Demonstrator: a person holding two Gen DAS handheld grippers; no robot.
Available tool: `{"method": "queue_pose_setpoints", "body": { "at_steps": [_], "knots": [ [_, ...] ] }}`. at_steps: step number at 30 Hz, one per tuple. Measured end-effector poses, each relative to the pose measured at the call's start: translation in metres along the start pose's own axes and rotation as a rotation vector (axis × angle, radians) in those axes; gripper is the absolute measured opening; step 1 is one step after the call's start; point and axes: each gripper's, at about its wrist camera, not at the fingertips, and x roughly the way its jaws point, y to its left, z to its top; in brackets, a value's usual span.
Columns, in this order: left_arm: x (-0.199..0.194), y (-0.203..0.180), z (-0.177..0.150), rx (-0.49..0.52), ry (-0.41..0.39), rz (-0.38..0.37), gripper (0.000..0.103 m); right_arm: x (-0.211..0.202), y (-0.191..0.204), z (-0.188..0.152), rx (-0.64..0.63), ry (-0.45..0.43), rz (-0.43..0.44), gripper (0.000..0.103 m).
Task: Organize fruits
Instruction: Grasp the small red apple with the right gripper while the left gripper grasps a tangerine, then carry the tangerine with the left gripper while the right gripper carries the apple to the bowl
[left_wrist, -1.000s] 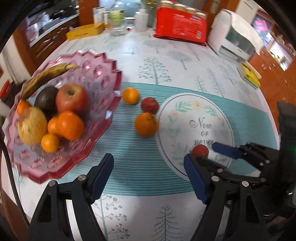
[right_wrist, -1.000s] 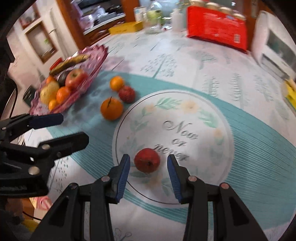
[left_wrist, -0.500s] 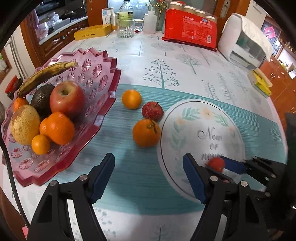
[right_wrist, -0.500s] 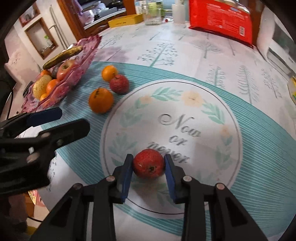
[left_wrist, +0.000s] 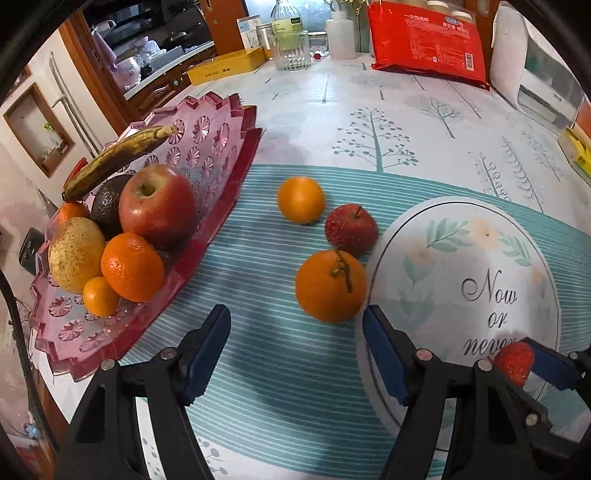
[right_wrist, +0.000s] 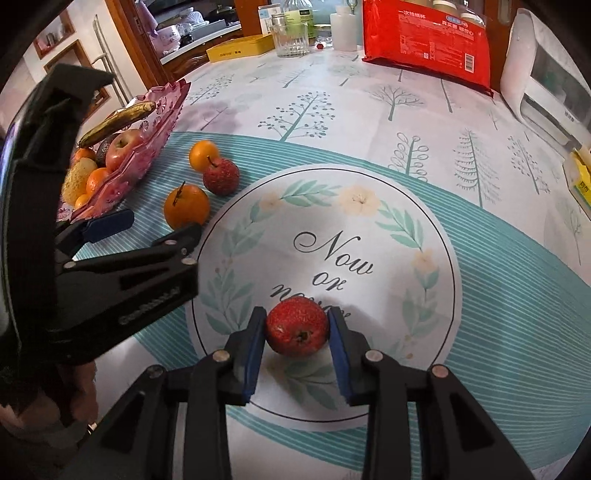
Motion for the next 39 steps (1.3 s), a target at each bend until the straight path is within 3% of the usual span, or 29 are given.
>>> {"method": "queue_pose_setpoints", "body": {
  "at_steps": [16,22,39],
  "knots": [
    [0.015,-0.005,0.013,-0.14,-0.005,0.034,0.072,-0.003,-0.005,0.0,-0.009,-0.003,-0.006,0.034],
    [0.014,-0.007,0.016,-0.133,-0.022,-0.005,0.039,-0.003,-0.006,0.0,-0.011,-0.002,-0.004,0.034],
    [-0.01,-0.001,0.002,-0.087,0.006,-0.072,0.037,-0.008,0.002,0.004,-0.01,-0.016,-0.02,0.034]
  ]
}}
